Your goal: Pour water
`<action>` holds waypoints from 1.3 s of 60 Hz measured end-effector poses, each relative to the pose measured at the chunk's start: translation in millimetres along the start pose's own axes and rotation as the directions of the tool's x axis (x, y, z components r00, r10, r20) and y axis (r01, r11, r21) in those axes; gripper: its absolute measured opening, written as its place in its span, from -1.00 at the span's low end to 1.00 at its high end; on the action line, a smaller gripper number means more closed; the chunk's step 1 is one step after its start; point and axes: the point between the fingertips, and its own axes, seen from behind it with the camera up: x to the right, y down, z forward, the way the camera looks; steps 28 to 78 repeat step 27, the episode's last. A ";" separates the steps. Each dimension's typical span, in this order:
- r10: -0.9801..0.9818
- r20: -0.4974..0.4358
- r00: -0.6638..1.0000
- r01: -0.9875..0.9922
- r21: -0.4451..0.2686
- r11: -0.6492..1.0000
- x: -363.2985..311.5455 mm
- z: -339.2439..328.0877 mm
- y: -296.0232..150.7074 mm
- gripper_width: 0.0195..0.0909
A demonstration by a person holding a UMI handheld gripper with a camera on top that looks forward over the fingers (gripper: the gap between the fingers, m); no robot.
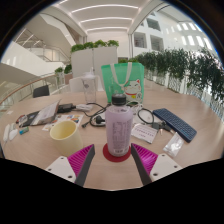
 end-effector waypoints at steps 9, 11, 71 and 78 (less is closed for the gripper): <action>-0.023 -0.061 0.998 0.026 0.037 0.999 -26.6 -93.3 -14.7 0.69; -0.029 -0.085 0.996 0.034 0.047 0.998 -33.8 -120.8 -17.6 0.68; 0.071 -0.112 0.991 -0.057 0.120 0.991 -109.2 -299.8 -38.7 0.65; 0.071 -0.112 0.991 -0.057 0.120 0.991 -109.2 -299.8 -38.7 0.65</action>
